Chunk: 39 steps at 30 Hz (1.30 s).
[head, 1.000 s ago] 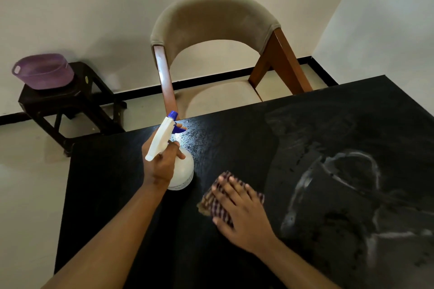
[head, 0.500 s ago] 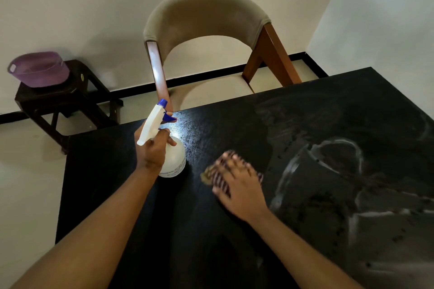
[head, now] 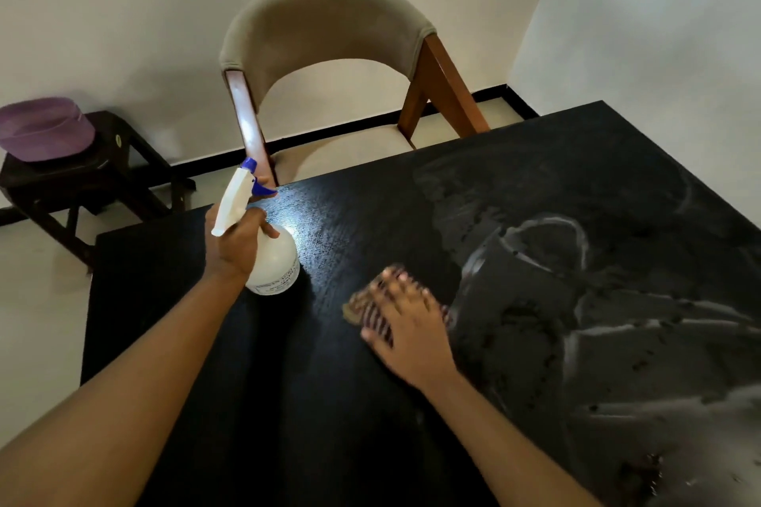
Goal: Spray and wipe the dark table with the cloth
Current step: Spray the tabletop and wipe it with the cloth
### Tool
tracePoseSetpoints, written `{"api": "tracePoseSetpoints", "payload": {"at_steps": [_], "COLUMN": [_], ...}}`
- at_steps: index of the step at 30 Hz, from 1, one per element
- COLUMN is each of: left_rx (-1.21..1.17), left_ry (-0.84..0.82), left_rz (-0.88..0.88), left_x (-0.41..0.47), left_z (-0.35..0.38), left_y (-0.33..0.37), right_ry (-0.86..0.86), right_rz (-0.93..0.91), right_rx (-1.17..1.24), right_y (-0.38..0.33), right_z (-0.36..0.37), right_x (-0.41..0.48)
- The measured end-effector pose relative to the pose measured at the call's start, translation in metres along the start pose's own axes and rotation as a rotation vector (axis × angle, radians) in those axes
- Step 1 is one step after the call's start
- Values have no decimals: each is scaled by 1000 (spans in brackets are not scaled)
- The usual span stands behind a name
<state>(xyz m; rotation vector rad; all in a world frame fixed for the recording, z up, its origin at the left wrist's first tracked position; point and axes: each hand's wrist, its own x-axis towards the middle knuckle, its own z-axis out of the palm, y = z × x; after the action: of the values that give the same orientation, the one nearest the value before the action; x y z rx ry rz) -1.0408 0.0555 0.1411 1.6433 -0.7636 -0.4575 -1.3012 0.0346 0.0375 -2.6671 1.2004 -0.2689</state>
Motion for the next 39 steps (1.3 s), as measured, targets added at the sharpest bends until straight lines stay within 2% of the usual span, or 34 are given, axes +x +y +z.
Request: {"api": "tracePoseSetpoints", "payload": {"at_steps": [2,4,6,8,10,13,16,22,25,26,28,30,31,33,35,39], "left_rx": [6,-12,-19,-13,-25,-33,-63,-126,-72,-58,-35,-12,11,87,168,283], "left_ry": [-58,-121,-172,-198,-228,-262,-292,-441,-493,-507,-532,-563,-584,-637,-697,-732], "left_rz": [28,44,35,1,-18,-36,-151,-421,-469,-478,-499,-519,-528,-555,-589,-611], "left_x": [-10,-24,-42,-62,-86,-123,-158,-214,-239,-245,-259,-273,-280,-289,-295,-303], "left_z": [-3,-4,-4,-7,-11,-19,-31,-47,-49,-49,-47,-43,-40,-33,-23,3], "left_y": [6,12,17,20,28,47,58,59,59,59,61,66,69,68,66,61], "right_ry": [-29,2,37,68,73,84,91,35,-158,-171,-57,166,268,423,545,640], "right_rz": [-185,-291,-202,20,163,168,119,102,261,349,533,737,806,857,877,912], "right_rx": [14,-16,-43,-11,9,26,78,458,831,997,1396,1759,1862,1916,1865,1693], "right_y": [-4,12,29,40,38,26,9,-41,-60,-63,-62,-54,-47,-26,-2,33], "right_z": [-3,-6,-6,-7,-7,-7,-8,-18,-42,-49,-62,-80,-90,-110,-128,-148], "right_x": [-38,-36,-15,10,19,4,-35,-128,-161,-170,-184,-196,-204,-219,-231,-241]}}
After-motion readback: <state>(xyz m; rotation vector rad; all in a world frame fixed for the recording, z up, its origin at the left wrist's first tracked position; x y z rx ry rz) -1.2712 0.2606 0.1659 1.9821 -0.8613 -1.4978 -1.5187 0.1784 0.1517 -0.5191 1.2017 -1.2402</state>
